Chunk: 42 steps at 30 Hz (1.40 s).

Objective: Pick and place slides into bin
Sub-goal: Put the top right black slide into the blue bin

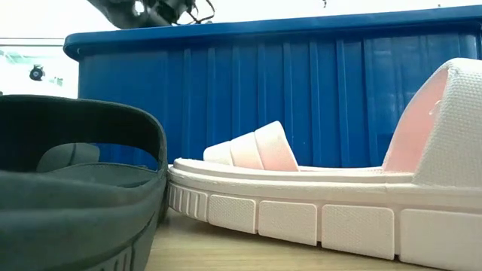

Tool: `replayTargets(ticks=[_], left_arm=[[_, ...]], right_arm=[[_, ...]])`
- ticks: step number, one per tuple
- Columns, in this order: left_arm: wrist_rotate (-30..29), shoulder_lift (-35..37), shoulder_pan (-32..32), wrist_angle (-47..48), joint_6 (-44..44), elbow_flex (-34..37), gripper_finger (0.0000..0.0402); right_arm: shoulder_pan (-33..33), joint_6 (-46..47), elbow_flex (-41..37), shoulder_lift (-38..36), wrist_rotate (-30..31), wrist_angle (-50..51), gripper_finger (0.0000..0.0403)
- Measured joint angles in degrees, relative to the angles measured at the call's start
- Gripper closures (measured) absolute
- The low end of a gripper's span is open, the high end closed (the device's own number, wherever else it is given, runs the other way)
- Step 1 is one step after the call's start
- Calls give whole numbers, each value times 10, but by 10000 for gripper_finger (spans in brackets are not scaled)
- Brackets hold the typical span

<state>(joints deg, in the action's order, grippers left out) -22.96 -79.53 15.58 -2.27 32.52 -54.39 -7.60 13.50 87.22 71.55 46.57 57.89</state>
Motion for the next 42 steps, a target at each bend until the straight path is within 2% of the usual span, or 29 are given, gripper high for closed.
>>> replayTargets(ticks=[6, 10, 14, 23, 30, 35, 42], left_arm=[[4, -18, 30, -86, 21, 57, 401], [43, -20, 53, -91, 64, 80, 401], [49, -21, 71, -87, 72, 95, 401], [60, -33, 109, -73, 91, 96, 401], [56, -41, 111, -42, 151, 92, 401], [84, -27, 111, -22, 144, 94, 401], [88, -13, 110, 7, 143, 95, 401]], right_arm=[[0, 0, 0, 0, 0, 1, 334], [0, 0, 0, 0, 0, 1, 333], [0, 0, 0, 0, 3, 2, 333], [1, 0, 0, 1, 53, 0, 335], [1, 0, 0, 1, 67, -1, 339], [1, 0, 0, 1, 76, -1, 338], [1, -1, 0, 1, 76, 2, 339]])
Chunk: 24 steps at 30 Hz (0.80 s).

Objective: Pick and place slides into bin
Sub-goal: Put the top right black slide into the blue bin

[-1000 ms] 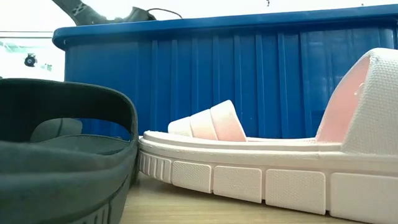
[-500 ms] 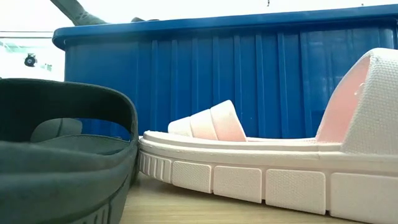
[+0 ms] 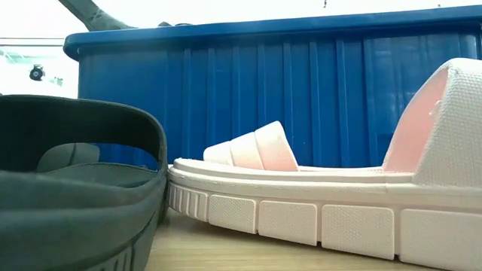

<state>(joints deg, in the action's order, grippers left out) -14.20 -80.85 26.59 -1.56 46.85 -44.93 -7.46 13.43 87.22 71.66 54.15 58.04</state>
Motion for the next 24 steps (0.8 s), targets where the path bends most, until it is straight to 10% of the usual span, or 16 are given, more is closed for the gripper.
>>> replayTargets(ticks=[17, 24], left_arm=[[-45, -30, 8, 26, 1, -3, 399], [-43, -27, 10, 30, 1, -2, 338]], right_arm=[[0, -4, 0, 0, 1, 0, 343], [0, -4, 0, 0, 0, 0, 342]])
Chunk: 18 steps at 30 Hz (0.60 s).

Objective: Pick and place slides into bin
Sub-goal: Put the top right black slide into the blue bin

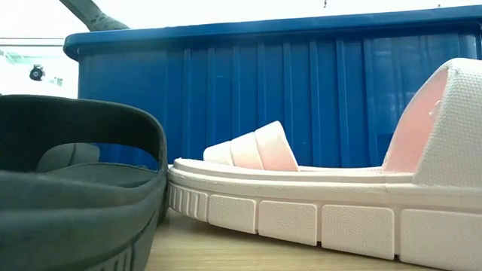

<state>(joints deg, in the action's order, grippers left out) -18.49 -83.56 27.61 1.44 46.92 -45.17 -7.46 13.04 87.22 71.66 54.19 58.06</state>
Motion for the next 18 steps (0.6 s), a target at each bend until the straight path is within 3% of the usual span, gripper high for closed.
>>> replayTargets(ticks=[11, 18], left_arm=[[7, 2, 1, 39, -16, -11, 202], [103, 7, 3, 188, -67, -68, 166]], right_arm=[[0, 0, 0, 0, -1, 0, 342], [0, 0, 0, 0, -1, 0, 345]])
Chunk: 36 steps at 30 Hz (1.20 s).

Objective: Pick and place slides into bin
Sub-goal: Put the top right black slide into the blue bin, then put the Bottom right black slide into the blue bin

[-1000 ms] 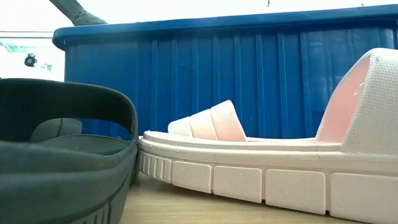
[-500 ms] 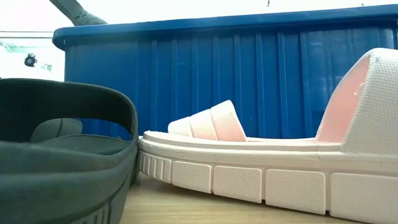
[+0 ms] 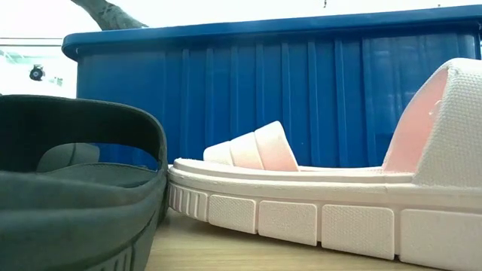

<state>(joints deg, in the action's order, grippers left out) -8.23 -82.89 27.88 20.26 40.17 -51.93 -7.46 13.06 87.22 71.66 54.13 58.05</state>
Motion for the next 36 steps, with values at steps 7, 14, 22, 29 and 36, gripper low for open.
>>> replayTargets(ticks=[7, 14, 22, 29, 36], left_arm=[[-2, 10, -1, 3, -32, -25, 162], [65, 13, -1, 4, -182, -96, 162], [302, 15, -2, -61, -383, -172, 162], [488, 20, -31, -408, -612, -162, 162], [487, 21, -58, -545, -684, -160, 162]], right_arm=[[0, 0, 0, 0, 0, 0, 342], [0, 0, 0, 0, 0, 0, 346], [2, 32, 4, -7, -97, -12, 341], [2, 15, 4, -14, -170, -38, 347], [2, -23, 4, -26, -395, -102, 344]])
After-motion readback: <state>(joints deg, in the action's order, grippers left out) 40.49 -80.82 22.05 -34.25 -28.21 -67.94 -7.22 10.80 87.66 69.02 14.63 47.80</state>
